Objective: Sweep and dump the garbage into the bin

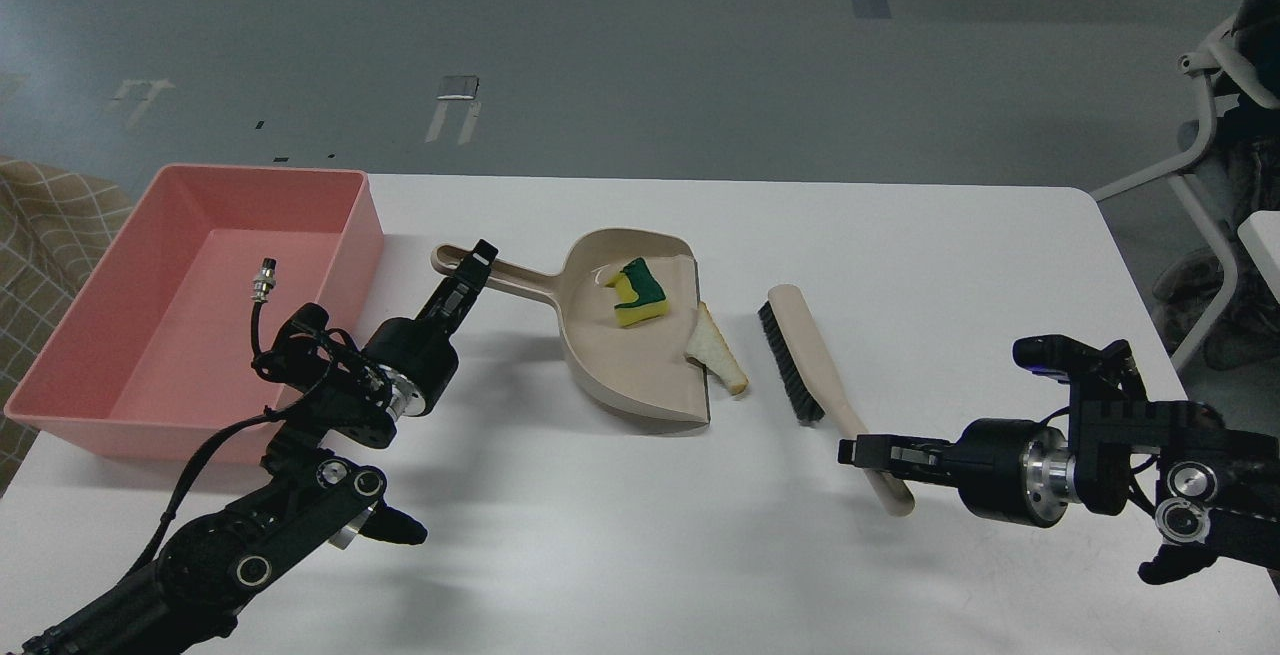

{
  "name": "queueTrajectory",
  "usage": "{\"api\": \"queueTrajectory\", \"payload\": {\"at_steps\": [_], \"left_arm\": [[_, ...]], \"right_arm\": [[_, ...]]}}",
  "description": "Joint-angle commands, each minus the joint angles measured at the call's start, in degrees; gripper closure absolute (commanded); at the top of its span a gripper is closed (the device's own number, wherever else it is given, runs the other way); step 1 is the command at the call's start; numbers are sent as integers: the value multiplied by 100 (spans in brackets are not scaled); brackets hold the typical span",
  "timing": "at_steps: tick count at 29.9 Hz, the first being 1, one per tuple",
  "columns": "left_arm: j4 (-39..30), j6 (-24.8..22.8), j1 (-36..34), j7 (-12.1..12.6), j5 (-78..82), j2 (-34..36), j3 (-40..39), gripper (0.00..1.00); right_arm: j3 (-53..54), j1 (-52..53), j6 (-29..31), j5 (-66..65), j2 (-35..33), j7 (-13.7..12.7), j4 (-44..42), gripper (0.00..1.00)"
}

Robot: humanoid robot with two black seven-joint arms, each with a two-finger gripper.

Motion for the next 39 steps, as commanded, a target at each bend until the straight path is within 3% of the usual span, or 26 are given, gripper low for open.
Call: {"api": "queueTrajectory", "payload": {"at_steps": [1, 7, 15, 22, 27, 33, 39], "left_arm": [[-1, 8, 7, 1, 9, -8, 6, 100], [-44, 8, 7, 1, 9, 1, 6, 100], [-62, 8, 16, 1, 0, 1, 6, 100], [-71, -1, 16, 1, -202, -25, -82, 100], [-80, -1, -10, 1, -1123, -61, -108, 100], [-281, -106, -72, 62, -1615, 167, -511, 100], [-703, -273, -115, 106, -2573, 851, -784, 100]], "right_arm": [[4, 32, 1, 86, 240, 38, -5, 100], [-4, 286, 1, 534, 609, 134, -31, 100], [92, 664, -60, 903, 557, 249, -22, 100], [365, 673, -51, 965, -524, 249, 162, 100], [409, 201, -60, 965, -1849, 257, 575, 100], [479, -644, -173, 947, -2361, 301, 567, 100], [479, -786, -377, 947, -2309, 354, 567, 100]]}}
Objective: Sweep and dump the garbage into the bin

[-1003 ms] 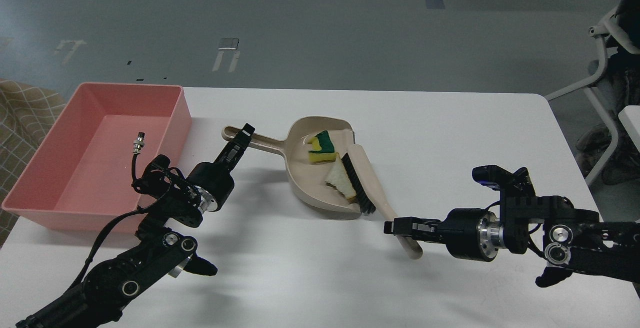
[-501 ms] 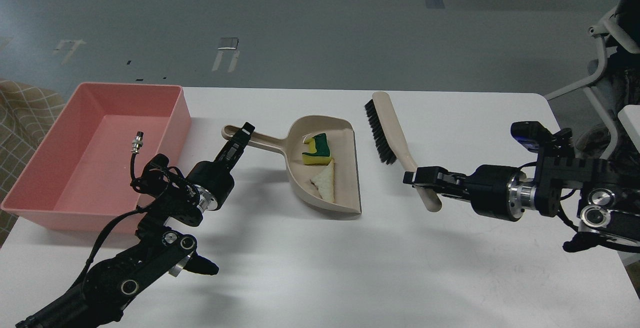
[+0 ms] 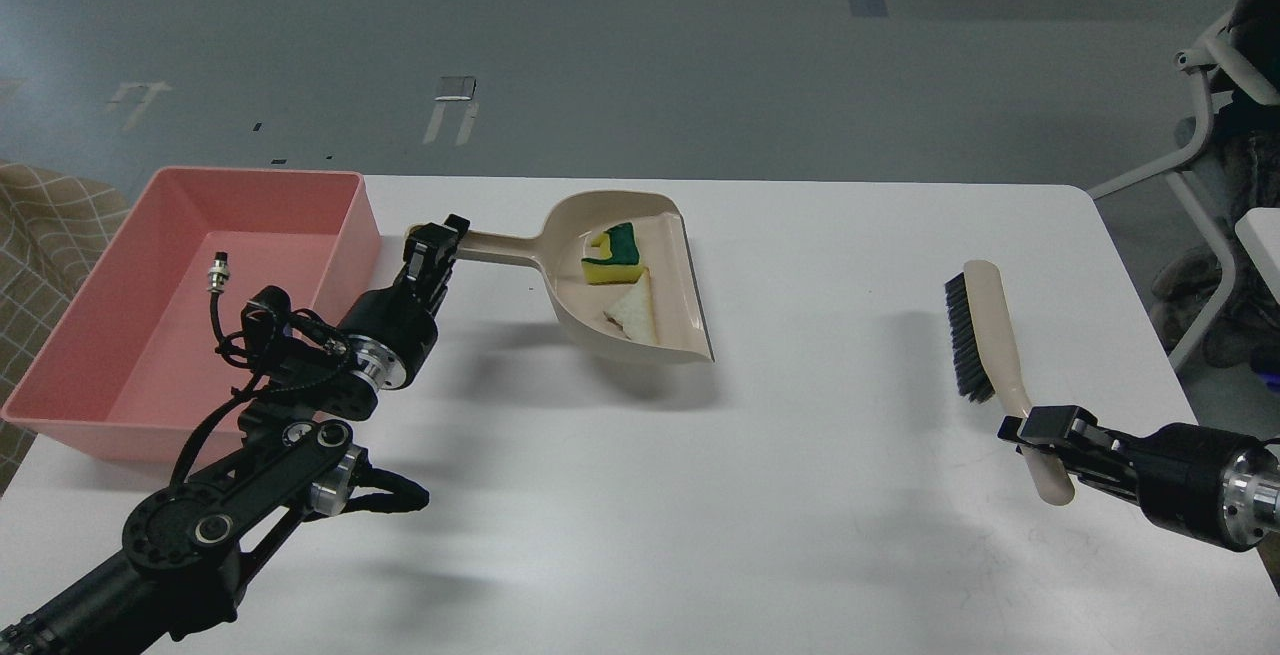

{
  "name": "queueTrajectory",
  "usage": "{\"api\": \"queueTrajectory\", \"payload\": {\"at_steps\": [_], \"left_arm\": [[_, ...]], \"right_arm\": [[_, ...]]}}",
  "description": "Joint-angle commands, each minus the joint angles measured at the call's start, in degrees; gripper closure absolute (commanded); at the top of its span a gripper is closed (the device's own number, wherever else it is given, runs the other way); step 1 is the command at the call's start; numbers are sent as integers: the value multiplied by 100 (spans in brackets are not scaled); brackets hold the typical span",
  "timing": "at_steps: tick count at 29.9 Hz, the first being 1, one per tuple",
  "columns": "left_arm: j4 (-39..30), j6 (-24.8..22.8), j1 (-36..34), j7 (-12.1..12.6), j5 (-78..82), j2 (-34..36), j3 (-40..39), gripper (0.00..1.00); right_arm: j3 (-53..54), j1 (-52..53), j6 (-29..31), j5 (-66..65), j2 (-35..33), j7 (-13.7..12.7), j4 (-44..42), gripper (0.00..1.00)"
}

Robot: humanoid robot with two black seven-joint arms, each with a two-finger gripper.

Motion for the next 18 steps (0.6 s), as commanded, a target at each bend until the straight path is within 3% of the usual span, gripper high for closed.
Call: {"api": "queueTrajectory", "payload": {"at_steps": [1, 11, 18], "left_arm": [[-281, -72, -21, 24, -536, 488, -195, 100], [-422, -730, 84, 68, -2109, 1770, -1521, 100], [-115, -1284, 506, 50, -2594, 2492, -2199, 100]], "right_arm": [[10, -40, -52, -2, 42, 6, -2, 100], [36, -49, -52, -2, 156, 6, -2, 100], [45, -49, -52, -2, 183, 6, -2, 100]]}}
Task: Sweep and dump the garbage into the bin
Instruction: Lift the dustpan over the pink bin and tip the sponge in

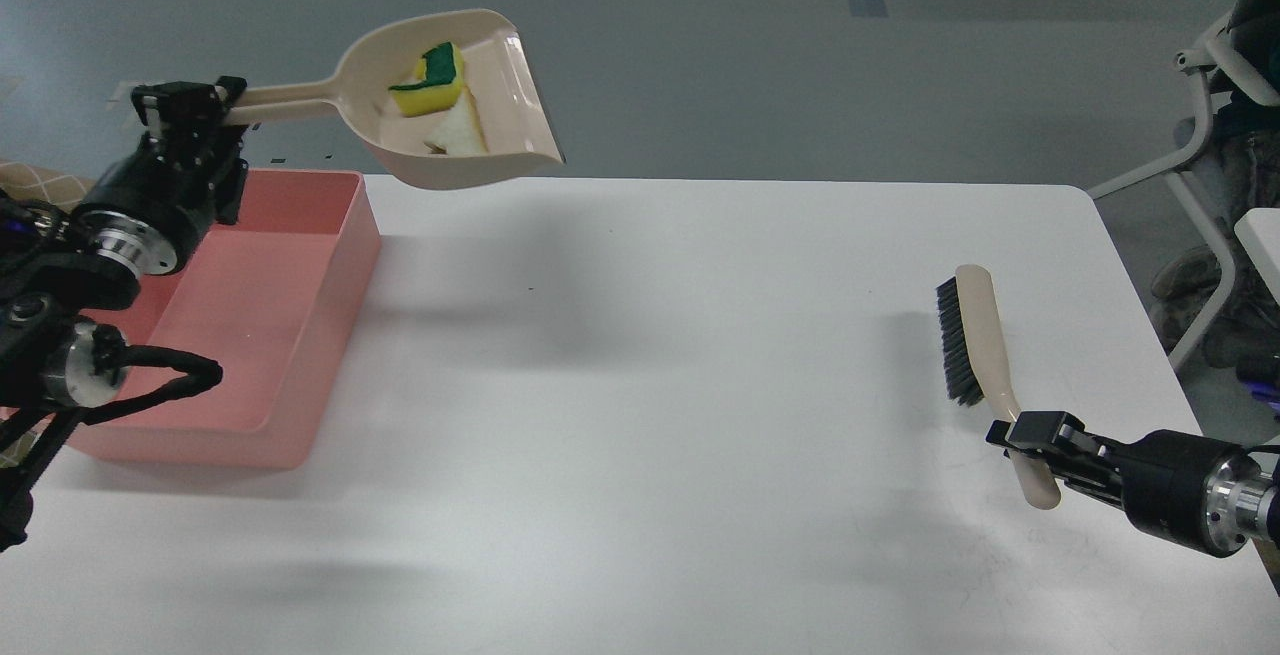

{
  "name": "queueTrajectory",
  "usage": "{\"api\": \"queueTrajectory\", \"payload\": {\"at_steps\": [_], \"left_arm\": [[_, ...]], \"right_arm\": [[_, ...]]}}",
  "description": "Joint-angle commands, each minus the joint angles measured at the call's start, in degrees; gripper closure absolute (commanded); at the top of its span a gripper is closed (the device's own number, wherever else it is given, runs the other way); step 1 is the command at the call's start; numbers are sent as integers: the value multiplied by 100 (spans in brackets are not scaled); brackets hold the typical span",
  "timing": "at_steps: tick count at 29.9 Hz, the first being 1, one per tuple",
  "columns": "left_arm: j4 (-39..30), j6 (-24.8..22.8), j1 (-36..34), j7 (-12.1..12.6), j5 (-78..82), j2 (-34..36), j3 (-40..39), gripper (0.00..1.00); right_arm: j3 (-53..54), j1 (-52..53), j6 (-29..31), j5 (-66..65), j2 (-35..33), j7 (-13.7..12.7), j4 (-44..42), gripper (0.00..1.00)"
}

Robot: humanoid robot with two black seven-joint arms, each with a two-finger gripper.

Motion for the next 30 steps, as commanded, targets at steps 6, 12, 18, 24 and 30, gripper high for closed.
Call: {"api": "queueTrajectory", "payload": {"at_steps": [6, 12, 18, 24, 30], "left_arm": [[610, -708, 787, -139, -202, 609, -731, 100], [1383, -1323, 1261, -551, -131, 1013, -1101, 100], [2166, -1789, 1578, -1343, -44, 1593, -1092, 100], [2386, -1869, 1798, -1975, 623, 1857, -1057, 100], [2369, -1834, 1815, -2377, 1511, 1980, -1101, 100]], "right_arm": [[13, 1, 0, 0, 45, -1, 0, 100], [13, 1, 0, 0, 54, -1, 0, 100], [13, -8, -9, 0, 54, -1, 0, 100], [13, -26, -9, 0, 150, -1, 0, 100], [13, -26, -9, 0, 168, -1, -9, 100]]}}
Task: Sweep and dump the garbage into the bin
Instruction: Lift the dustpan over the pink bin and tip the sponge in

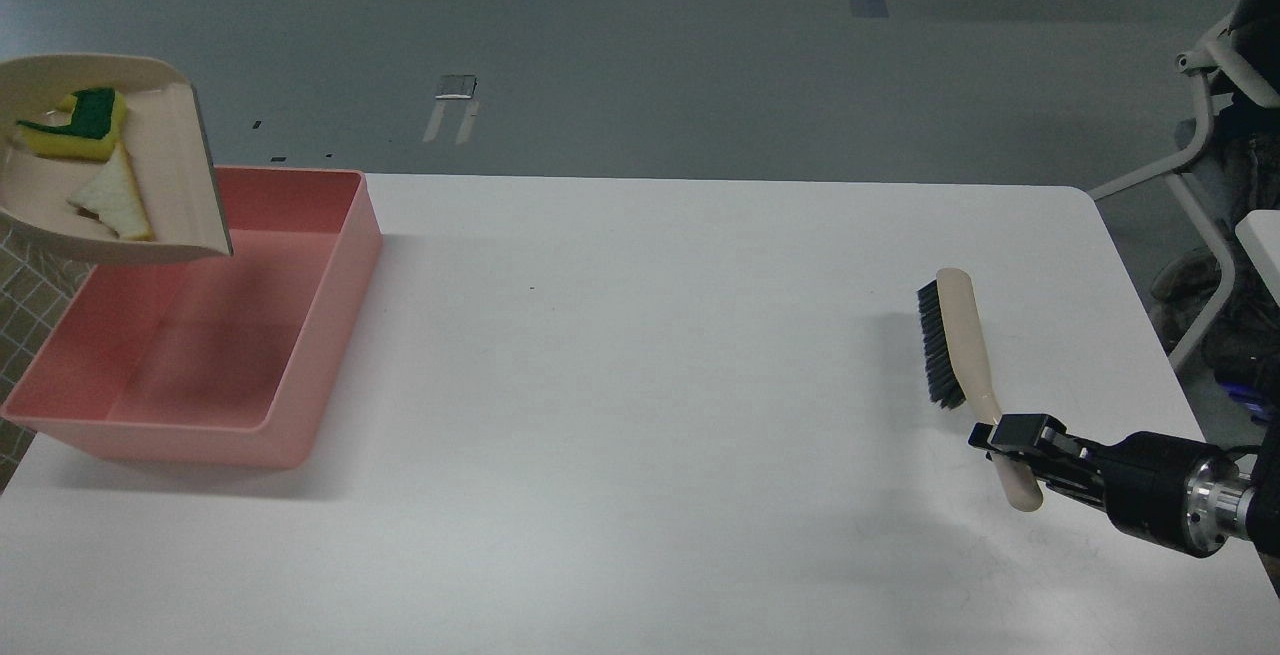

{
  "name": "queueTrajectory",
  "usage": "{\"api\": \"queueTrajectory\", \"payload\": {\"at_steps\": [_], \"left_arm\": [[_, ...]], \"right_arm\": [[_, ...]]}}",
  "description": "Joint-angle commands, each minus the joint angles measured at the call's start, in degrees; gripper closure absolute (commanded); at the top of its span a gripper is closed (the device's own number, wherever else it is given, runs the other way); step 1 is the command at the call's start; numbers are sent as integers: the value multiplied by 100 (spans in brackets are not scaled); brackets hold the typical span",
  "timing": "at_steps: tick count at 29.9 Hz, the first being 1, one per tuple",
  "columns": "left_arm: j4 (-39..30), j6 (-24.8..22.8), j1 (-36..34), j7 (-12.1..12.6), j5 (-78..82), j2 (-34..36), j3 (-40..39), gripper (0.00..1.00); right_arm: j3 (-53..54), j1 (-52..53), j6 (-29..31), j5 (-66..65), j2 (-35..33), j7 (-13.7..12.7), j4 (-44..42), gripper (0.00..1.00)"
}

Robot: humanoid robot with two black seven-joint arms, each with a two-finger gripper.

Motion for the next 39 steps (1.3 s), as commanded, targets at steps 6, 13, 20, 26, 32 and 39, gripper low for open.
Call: {"api": "queueTrajectory", "payload": {"at_steps": [6, 13, 20, 26, 32, 39], "left_arm": [[-121, 34, -50, -108, 1030, 289, 12, 100], [-349, 122, -86, -108, 2015, 448, 12, 100], [-384, 351, -314, -108, 2113, 676, 29, 100], [-384, 482, -744, -108, 1955, 949, 3, 100], [-428, 386, -1650, 134, 990, 835, 47, 100], [-1410, 315, -2036, 1258, 539, -218, 91, 100]], "right_arm": [[0, 0, 1, 0, 3, 0, 5, 100], [0, -9, -8, 0, 3, 0, 5, 100], [0, -9, -8, 0, 3, 0, 5, 100], [-9, -9, 1, 0, 3, 0, 5, 100], [-9, -9, 1, 0, 21, 0, -3, 100], [26, -9, 9, -9, 21, 0, -3, 100]]}}
